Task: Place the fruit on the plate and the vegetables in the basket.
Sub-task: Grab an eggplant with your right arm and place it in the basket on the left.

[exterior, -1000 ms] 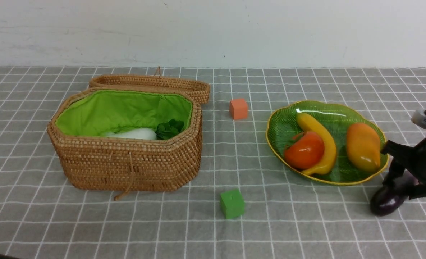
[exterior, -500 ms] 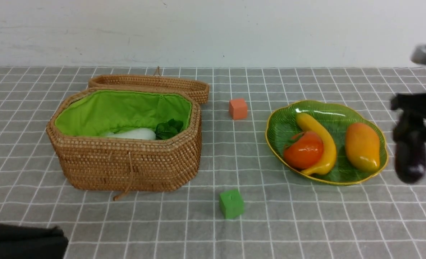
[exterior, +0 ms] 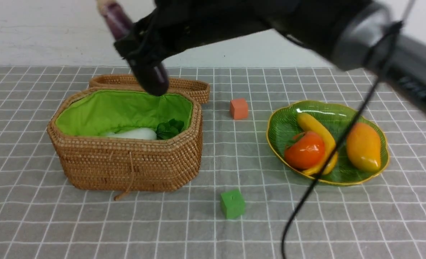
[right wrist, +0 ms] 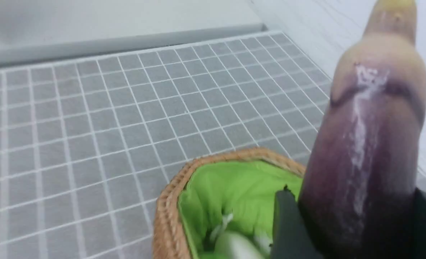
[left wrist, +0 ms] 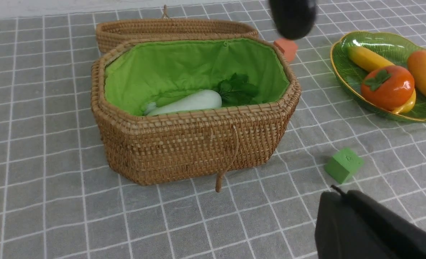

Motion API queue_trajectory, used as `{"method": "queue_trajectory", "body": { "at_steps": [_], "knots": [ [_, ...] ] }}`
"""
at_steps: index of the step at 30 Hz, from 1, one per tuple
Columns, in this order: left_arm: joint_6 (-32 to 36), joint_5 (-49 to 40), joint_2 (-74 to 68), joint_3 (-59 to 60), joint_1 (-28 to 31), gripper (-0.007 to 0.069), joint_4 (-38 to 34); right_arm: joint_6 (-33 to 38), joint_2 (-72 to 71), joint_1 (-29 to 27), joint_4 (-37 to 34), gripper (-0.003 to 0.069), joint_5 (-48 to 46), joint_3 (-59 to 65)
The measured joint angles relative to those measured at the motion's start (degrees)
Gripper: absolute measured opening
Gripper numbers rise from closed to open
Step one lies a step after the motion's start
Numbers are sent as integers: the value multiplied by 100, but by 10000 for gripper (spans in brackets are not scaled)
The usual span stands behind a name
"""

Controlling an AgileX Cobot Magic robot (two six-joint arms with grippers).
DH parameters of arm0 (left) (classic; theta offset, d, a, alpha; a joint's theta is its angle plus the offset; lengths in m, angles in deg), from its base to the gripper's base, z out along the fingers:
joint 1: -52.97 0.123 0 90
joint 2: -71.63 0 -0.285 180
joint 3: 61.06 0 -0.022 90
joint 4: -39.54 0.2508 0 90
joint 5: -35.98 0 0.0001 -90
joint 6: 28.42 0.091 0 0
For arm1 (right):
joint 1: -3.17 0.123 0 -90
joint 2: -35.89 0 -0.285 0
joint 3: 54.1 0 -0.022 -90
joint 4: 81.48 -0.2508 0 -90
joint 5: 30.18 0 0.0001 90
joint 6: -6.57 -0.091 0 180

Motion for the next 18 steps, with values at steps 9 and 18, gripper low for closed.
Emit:
{"method": "queue_trajectory", "body": {
  "at_steps": [9,18],
  "knots": [
    [-38,-24,0,0,0,-10,18,-336,1100,149,818,520,145,-387],
    [421,127,0,0,0,-13,-170,-2689,110,24,2442,615,-1802,-387]
  ]
}}
